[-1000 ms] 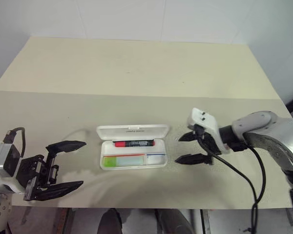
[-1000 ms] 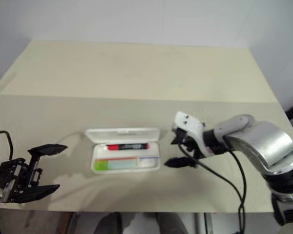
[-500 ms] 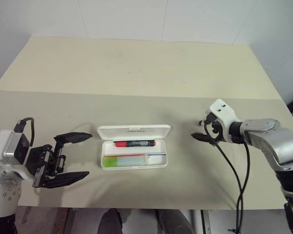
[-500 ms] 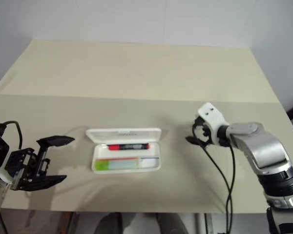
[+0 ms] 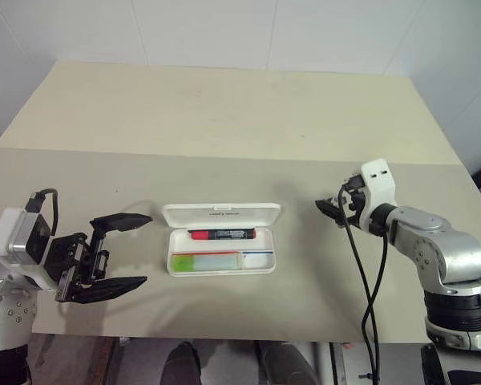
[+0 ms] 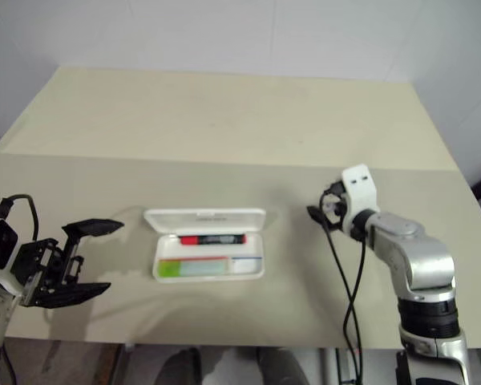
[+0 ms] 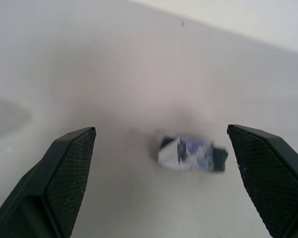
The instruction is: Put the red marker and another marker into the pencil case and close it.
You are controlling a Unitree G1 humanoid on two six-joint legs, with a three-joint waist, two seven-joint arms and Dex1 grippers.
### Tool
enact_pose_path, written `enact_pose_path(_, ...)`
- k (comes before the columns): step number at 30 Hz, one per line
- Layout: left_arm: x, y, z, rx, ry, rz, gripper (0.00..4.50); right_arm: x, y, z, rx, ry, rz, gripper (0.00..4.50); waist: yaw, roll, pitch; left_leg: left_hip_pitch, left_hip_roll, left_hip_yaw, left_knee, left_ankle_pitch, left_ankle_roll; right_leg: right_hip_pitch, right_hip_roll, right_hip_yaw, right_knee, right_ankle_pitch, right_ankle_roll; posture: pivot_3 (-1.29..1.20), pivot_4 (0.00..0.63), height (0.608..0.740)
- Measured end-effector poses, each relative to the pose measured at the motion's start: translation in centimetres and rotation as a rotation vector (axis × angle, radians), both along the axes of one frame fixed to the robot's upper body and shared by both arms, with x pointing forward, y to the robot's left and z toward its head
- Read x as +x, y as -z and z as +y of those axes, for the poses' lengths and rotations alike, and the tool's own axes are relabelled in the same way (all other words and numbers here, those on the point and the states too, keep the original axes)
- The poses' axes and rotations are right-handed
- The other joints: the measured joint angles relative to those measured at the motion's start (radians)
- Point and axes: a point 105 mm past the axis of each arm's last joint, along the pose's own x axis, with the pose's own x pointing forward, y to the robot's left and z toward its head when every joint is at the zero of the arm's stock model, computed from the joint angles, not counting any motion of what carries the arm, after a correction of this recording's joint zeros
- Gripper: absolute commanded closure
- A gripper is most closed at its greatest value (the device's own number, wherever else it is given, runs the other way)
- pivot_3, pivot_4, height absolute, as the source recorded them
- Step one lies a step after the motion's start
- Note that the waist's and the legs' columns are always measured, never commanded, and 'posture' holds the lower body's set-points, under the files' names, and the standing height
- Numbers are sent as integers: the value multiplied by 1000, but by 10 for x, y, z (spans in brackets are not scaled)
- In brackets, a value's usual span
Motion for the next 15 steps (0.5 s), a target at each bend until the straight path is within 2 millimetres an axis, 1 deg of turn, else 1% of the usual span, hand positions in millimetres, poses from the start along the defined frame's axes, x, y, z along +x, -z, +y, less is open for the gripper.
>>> enact_pose_path(2,0,0,0,0,0,1,0,0,1,-1,-3,2,-5,21,-1,0,0,0,0,1,0,0,0,0,0,0,0,0,0,0,150,740)
enact_pose_path(6,0,0,0,1,0,1,0,0,-8,-7,-41,-35,-48,21,3,0,0,0,0,0,1,0,1,0,0,0,0,0,0,0,150,740)
enact_pose_path(8,0,0,0,1,0,1,0,3,-8,-10,-39,-30,-51,21,4,0,0,0,0,0,1,-1,1,0,0,0,0,0,0,0,150,740)
enact_pose_path(12,0,1,0,1,-2,5,0,7,2,-16,-14,-5,-7,21,8,0,0,0,0,0,1,-1,1,0,0,1,0,0,0,0,150,740)
enact_pose_path(15,-1,1,0,2,-3,6,0,10,12,-13,35,12,22,21,8,0,0,0,0,0,1,0,1,0,0,1,1,0,0,0,150,740)
